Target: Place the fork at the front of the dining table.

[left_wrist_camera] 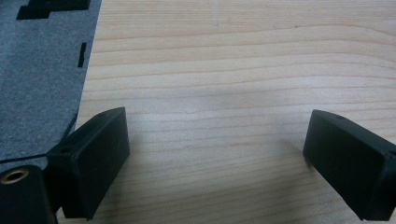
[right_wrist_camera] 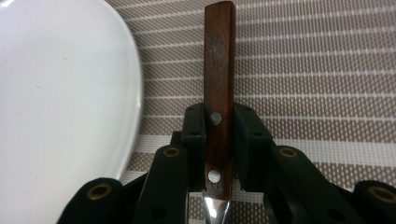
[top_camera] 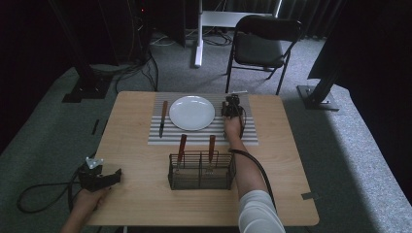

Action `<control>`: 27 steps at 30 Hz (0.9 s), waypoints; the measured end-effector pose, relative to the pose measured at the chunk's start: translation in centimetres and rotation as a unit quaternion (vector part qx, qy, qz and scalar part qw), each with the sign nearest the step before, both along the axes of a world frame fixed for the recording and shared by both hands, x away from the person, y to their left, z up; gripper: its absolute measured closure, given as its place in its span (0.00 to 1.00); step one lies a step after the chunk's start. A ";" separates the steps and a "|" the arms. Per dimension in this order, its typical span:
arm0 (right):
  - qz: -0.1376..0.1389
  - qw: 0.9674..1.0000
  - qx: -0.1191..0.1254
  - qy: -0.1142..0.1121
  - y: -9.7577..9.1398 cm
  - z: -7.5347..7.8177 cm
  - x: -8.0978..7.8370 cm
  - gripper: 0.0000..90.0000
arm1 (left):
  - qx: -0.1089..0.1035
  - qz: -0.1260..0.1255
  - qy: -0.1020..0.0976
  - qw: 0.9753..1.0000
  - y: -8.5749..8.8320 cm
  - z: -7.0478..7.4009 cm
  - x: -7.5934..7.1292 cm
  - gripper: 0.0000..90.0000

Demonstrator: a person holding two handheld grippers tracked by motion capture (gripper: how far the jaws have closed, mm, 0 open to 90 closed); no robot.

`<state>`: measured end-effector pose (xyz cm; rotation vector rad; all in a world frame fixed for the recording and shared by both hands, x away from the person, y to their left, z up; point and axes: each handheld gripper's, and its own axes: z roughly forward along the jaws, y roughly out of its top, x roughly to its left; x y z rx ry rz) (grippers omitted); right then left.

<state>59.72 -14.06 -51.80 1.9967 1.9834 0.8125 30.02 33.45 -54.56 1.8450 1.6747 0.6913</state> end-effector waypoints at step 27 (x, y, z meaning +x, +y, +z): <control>0.052 0.998 -0.022 -0.006 -0.1 1.3 -1.7 0.36 | 0.000 0.000 0.000 1.000 0.0 0.0 0.0 0.08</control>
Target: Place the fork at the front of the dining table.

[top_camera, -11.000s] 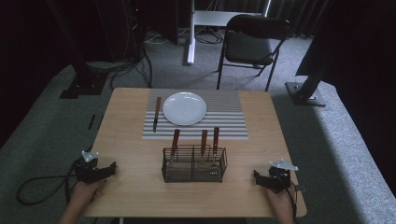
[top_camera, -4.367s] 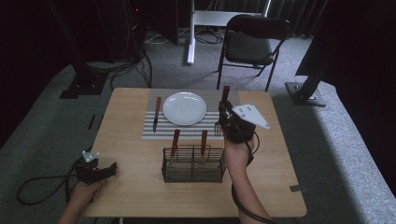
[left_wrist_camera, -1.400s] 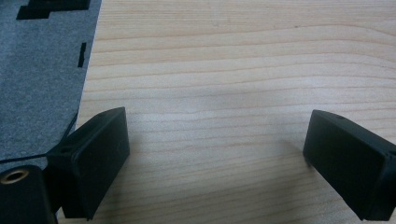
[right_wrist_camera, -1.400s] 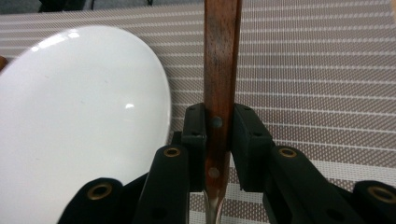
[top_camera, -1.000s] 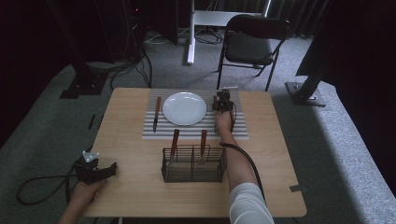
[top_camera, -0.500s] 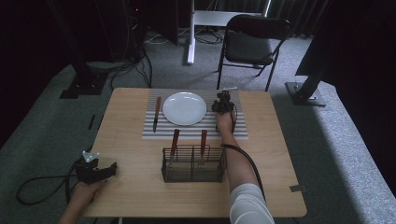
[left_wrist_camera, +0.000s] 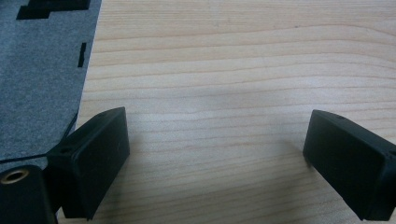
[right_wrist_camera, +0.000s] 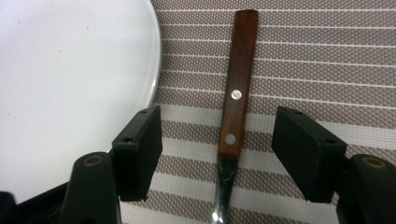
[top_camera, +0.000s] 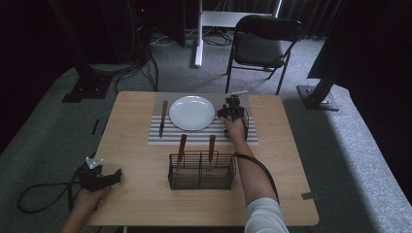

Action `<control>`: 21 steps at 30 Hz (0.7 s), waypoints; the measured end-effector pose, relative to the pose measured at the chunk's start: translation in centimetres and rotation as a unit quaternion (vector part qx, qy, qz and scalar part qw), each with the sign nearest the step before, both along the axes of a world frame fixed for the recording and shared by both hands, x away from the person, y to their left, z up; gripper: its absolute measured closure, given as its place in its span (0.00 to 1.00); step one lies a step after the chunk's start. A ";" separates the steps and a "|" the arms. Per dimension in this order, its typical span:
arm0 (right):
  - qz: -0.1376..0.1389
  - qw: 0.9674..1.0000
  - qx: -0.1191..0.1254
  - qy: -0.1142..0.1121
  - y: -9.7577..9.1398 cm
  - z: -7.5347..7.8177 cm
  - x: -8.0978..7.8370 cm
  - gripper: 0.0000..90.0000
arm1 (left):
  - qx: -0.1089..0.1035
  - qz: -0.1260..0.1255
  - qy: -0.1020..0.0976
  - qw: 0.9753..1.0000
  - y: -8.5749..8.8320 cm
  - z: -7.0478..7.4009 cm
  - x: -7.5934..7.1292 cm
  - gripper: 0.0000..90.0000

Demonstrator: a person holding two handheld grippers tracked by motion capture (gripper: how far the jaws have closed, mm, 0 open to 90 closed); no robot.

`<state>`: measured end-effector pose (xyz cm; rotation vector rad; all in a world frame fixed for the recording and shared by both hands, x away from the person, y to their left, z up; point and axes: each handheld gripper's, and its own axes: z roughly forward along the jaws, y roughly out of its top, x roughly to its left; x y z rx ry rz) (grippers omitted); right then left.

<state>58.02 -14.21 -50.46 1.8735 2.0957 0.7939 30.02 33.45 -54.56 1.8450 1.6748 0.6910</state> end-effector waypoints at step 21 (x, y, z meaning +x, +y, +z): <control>0.045 0.998 0.001 -0.050 -1.0 0.9 -3.7 0.19 | 0.000 0.000 0.000 1.000 0.0 0.0 0.0 0.08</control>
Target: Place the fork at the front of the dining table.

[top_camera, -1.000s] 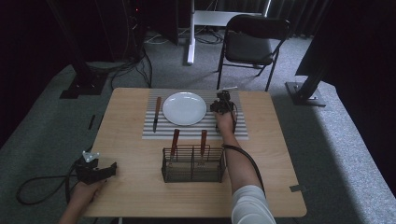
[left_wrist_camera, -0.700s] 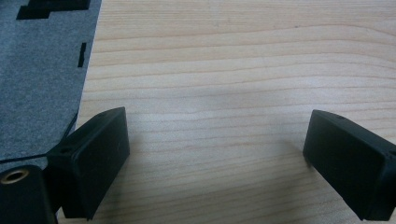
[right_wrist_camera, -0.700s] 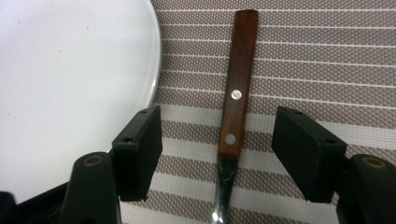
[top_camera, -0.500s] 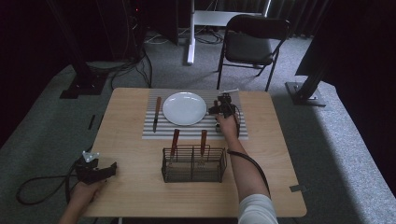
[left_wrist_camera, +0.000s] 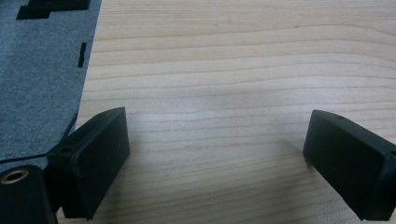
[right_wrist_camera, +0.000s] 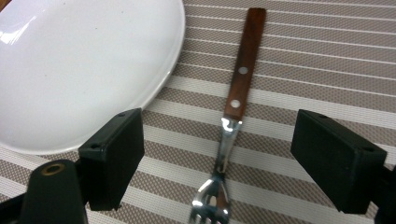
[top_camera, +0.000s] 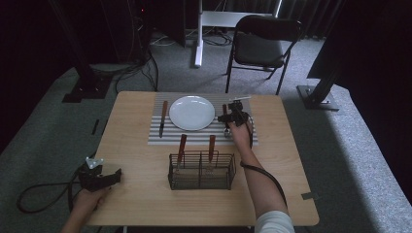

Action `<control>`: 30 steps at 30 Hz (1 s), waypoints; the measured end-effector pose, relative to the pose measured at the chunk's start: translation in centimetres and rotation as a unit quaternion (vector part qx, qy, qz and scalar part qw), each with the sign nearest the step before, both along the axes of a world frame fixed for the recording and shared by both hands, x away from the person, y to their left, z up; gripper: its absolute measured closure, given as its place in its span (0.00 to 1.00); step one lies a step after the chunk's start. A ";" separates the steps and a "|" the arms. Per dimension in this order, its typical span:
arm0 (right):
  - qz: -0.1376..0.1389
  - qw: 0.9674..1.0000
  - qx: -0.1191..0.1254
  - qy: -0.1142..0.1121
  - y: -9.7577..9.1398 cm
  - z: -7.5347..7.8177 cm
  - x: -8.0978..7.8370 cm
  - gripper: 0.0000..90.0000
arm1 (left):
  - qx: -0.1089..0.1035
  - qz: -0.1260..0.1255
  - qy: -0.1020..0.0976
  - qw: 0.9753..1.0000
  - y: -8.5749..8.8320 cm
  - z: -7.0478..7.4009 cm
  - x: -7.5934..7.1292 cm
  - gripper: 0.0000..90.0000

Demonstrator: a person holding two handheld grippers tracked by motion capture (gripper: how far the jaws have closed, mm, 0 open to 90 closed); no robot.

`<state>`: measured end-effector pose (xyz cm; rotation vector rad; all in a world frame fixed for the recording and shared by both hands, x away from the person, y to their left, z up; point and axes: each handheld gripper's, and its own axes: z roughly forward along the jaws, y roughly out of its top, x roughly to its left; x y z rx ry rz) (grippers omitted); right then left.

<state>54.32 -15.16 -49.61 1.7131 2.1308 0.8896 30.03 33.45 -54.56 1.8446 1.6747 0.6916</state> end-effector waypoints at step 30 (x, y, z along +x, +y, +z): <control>-0.023 0.999 -0.004 -0.036 -3.0 -0.4 -6.6 0.19 | 0.000 0.000 0.000 1.000 0.0 0.0 0.0 0.08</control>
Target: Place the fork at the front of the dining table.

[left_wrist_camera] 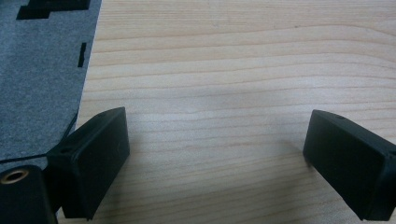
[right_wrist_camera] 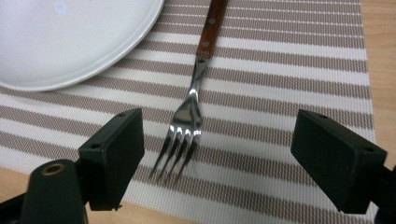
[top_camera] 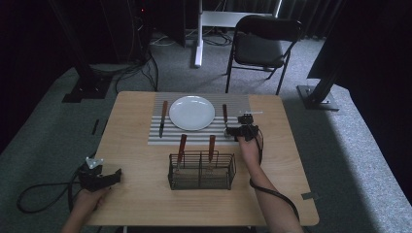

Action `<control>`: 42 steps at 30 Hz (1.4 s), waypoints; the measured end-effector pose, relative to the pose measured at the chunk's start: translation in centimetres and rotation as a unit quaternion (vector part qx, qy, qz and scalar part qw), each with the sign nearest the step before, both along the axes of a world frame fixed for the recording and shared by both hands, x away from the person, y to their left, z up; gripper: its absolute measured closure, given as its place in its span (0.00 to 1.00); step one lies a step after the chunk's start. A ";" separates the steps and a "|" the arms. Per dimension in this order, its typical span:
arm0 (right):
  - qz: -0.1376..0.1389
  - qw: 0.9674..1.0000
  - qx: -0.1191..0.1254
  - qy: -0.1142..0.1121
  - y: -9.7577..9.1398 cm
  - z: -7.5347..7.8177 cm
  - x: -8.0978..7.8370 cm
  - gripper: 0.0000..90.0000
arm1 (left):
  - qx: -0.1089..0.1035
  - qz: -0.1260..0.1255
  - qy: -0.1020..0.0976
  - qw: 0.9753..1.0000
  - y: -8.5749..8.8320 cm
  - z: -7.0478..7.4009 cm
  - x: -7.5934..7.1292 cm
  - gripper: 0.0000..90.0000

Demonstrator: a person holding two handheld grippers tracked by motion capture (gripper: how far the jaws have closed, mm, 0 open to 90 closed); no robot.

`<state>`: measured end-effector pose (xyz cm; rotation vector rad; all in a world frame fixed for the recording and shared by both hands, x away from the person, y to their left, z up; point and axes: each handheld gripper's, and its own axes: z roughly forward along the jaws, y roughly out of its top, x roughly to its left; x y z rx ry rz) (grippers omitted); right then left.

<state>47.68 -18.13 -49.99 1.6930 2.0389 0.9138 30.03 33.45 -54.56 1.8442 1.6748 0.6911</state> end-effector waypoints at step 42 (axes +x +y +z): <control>-0.088 0.995 -0.007 -0.041 -7.0 -2.4 -11.6 0.19 | 0.000 0.000 0.000 1.000 0.0 0.0 0.0 0.08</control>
